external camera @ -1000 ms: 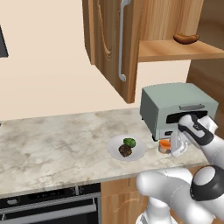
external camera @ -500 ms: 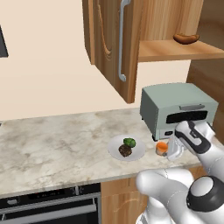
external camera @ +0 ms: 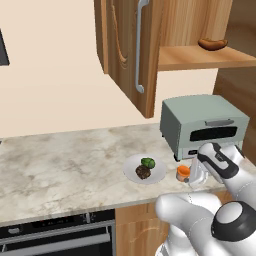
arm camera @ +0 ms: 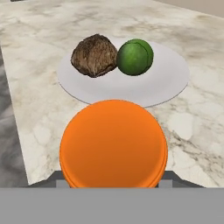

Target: Pick the avocado and bread from the counter and place them on the plate. Then pick the jam from the cabinet and place it next to the plate. Lastly close the cabinet door.

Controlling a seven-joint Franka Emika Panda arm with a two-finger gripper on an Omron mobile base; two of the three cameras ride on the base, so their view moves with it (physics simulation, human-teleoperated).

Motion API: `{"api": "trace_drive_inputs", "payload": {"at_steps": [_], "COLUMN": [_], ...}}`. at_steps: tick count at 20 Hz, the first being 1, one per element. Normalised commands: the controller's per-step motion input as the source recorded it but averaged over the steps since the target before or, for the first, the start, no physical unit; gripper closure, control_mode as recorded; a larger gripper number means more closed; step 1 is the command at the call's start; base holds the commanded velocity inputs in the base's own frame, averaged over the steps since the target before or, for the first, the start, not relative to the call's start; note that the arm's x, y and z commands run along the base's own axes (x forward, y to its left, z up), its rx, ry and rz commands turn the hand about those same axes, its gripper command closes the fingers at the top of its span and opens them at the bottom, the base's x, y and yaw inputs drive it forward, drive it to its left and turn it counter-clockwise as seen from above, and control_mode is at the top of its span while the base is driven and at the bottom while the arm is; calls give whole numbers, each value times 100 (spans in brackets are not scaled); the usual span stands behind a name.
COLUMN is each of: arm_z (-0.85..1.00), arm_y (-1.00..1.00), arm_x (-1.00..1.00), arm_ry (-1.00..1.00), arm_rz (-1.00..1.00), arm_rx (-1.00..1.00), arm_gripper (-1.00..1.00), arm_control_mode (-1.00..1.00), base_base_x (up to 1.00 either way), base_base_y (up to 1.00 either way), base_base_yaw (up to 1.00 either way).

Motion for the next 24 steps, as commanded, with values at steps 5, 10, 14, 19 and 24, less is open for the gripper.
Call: {"api": "trace_drive_inputs", "payload": {"at_steps": [5, 10, 14, 19, 24], "arm_z": [0, 0, -5, -11, -10], "arm_y": [0, 0, 0, 0, 0], "arm_x": [1, 3, 14, 23, 16], "arm_ry": [-1, 0, 0, 0, 0], "arm_rz": [0, 0, 0, -1, 0], "arm_rx": [2, 1, 0, 0, 0], "arm_gripper": [100, 100, 100, 100, 100], "arm_control_mode": [-100, -100, -100, -100, -100], "base_base_x": [0, 0, 0, 0, 0], "base_base_y": [0, 0, 0, 0, 0], "base_base_yaw": [0, 0, 0, 0, 0]}}
